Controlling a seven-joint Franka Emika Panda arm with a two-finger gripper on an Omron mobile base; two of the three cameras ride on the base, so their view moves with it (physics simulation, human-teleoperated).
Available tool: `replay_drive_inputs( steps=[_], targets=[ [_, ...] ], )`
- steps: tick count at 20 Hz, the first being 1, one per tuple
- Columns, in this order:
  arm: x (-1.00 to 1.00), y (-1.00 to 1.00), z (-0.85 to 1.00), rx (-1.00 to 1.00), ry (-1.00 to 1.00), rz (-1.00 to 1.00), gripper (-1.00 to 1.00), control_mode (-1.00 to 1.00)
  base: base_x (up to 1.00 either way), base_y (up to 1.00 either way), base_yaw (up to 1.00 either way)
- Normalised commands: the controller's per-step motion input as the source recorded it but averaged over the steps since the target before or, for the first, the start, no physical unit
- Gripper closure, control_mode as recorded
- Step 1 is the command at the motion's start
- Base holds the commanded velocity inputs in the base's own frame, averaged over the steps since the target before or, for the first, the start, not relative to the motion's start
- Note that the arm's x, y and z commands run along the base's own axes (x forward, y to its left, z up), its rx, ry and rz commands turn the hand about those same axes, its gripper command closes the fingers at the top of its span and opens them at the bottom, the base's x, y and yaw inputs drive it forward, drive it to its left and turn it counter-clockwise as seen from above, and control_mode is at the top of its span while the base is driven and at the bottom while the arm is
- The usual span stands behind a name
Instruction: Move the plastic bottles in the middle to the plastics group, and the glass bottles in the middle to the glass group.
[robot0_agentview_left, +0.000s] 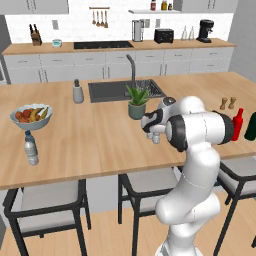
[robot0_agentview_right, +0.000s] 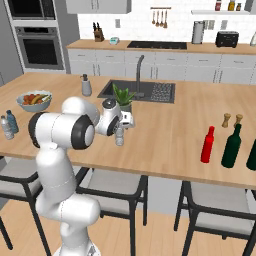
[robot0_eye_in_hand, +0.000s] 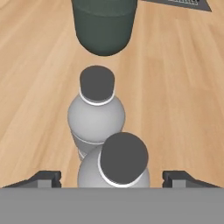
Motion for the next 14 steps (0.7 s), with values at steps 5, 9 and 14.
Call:
replay_drive_inputs(
  steps=[5,9,14],
  targets=[
    [-0.04,0.00,0.00,0.00,-0.01,0.00,1.00,-1.00,0.00,0.00,0.00],
    [-0.70,0.00,0.05,0.01,-0.05,0.00,1.00,-1.00,0.00,0.00,0.00],
    [-0.67,0.03,0.38,0.04,-0.05,0.03,1.00,-1.00,0.00,0.00,0.00]
  ],
)
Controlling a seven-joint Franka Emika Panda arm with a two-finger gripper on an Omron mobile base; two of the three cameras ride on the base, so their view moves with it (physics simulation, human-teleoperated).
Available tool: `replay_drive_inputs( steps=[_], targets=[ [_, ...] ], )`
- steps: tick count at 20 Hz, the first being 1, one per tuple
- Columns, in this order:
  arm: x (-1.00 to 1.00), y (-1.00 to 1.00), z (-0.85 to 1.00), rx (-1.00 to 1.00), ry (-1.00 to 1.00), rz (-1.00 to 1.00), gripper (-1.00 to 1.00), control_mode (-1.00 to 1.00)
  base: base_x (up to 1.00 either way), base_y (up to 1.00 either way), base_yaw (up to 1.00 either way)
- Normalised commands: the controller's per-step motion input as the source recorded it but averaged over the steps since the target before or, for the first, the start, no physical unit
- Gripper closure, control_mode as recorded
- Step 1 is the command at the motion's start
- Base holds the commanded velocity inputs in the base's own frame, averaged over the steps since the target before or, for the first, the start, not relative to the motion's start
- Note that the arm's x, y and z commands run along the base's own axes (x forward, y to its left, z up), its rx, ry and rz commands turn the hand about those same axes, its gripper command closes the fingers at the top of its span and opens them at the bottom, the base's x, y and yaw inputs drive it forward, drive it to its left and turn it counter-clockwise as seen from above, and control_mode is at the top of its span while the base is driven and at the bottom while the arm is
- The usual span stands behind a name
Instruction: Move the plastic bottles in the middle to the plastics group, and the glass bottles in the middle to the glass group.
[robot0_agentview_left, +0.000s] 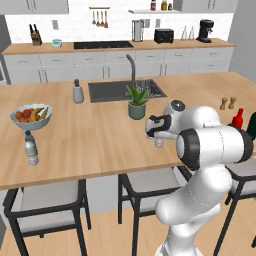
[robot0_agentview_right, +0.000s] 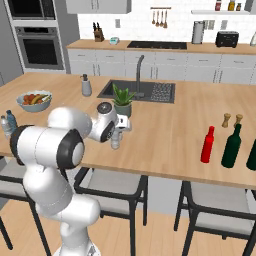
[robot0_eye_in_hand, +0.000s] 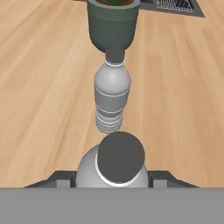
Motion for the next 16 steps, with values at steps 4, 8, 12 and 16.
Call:
replay_drive_inputs(
  steps=[4,8,12,16],
  targets=[
    [-0.29,0.54,0.51,0.02,-0.11,0.10,1.00,-1.00,0.00,0.00,0.00],
    [-0.06,0.74,0.41,0.00,-0.03,0.12,1.00,-1.00,0.00,0.00,0.00],
    [0.00,0.92,0.12,0.00,0.00,0.11,1.00,-1.00,0.00,0.00,0.00],
    [0.14,1.00,0.00,0.00,0.00,0.11,1.00,-1.00,0.00,0.00,0.00]
  ],
)
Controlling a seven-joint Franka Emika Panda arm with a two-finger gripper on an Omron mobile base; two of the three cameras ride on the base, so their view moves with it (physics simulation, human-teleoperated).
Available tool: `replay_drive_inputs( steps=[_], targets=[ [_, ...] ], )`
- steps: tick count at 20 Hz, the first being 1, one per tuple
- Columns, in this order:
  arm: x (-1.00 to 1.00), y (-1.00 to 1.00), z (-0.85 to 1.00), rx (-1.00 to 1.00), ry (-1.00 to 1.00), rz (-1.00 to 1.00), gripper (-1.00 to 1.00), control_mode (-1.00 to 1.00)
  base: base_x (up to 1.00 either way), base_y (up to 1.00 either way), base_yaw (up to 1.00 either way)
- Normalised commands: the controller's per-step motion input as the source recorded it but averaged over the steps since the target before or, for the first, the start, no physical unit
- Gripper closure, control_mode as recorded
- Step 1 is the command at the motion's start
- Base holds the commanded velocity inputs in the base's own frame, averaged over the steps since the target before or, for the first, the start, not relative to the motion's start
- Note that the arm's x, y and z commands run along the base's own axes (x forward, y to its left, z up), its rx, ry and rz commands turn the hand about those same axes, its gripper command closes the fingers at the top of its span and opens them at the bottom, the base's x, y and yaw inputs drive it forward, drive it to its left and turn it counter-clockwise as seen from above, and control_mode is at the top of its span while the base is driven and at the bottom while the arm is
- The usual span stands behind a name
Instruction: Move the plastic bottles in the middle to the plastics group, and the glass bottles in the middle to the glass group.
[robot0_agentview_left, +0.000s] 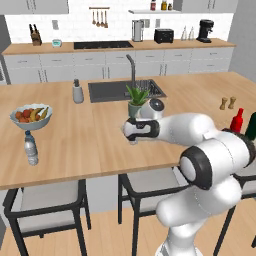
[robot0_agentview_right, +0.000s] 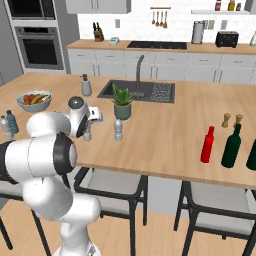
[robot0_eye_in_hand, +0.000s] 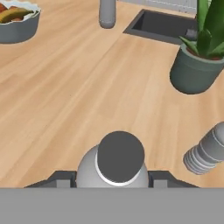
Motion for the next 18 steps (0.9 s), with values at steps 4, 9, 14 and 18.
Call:
replay_drive_inputs(
  steps=[4,9,14,18],
  targets=[
    [0.48,1.00,0.00,0.00,0.00,0.06,1.00,-1.00,0.00,0.00,0.00],
    [0.40,1.00,0.00,0.00,0.01,0.08,1.00,-1.00,0.00,0.00,0.00],
    [0.16,1.00,-0.08,-0.03,0.02,0.11,1.00,-1.00,0.00,0.00,0.00],
    [0.00,0.88,-0.04,0.00,0.00,0.14,1.00,-1.00,0.00,0.00,0.00]
  ],
)
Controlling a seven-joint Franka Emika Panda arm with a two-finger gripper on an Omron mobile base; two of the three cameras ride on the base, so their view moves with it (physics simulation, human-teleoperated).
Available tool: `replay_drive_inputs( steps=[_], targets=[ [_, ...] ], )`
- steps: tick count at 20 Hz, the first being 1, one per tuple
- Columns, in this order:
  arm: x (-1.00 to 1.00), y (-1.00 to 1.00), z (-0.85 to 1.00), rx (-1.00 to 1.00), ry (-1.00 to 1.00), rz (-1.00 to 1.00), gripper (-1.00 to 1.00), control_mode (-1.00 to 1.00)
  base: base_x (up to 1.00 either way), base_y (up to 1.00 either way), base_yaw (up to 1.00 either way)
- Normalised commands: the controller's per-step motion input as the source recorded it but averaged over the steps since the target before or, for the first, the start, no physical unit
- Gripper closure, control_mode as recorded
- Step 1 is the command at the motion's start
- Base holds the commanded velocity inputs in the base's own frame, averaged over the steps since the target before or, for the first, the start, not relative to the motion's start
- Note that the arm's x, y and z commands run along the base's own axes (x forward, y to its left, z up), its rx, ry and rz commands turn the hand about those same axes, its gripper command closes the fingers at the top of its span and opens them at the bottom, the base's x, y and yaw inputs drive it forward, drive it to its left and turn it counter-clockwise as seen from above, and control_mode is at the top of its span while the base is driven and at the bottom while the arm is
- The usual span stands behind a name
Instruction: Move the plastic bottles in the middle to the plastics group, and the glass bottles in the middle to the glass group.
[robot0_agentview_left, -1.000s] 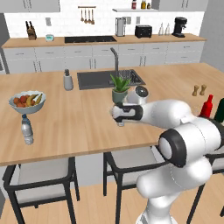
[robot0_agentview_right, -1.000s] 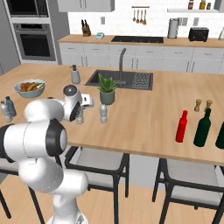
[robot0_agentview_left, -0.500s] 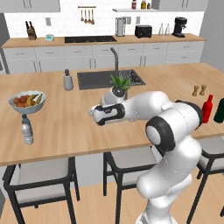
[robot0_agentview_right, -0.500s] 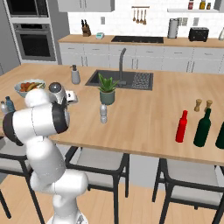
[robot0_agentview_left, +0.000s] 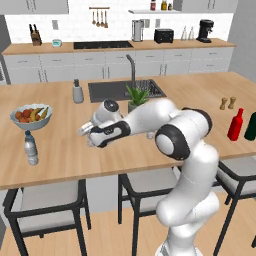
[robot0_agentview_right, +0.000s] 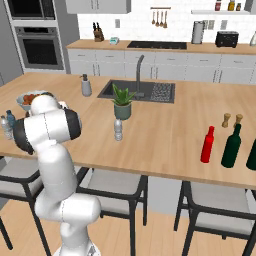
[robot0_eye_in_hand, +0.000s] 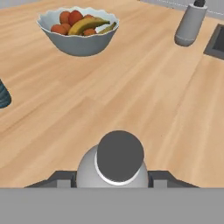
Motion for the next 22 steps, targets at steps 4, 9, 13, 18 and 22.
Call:
replay_drive_inputs(
  steps=[4,9,13,18,22],
  targets=[
    [0.00,0.83,0.00,0.00,0.03,0.11,1.00,-1.00,0.00,0.00,0.00],
    [0.00,0.84,0.00,0.00,0.01,0.13,1.00,-1.00,0.00,0.00,0.00],
    [0.07,0.67,0.00,0.00,0.01,0.15,1.00,-1.00,0.00,0.00,0.00],
    [-0.02,0.58,0.00,0.00,0.05,0.12,1.00,-1.00,0.00,0.00,0.00],
    [0.01,0.21,-0.03,0.00,0.02,0.06,1.00,-1.00,0.00,0.00,0.00]
  ],
)
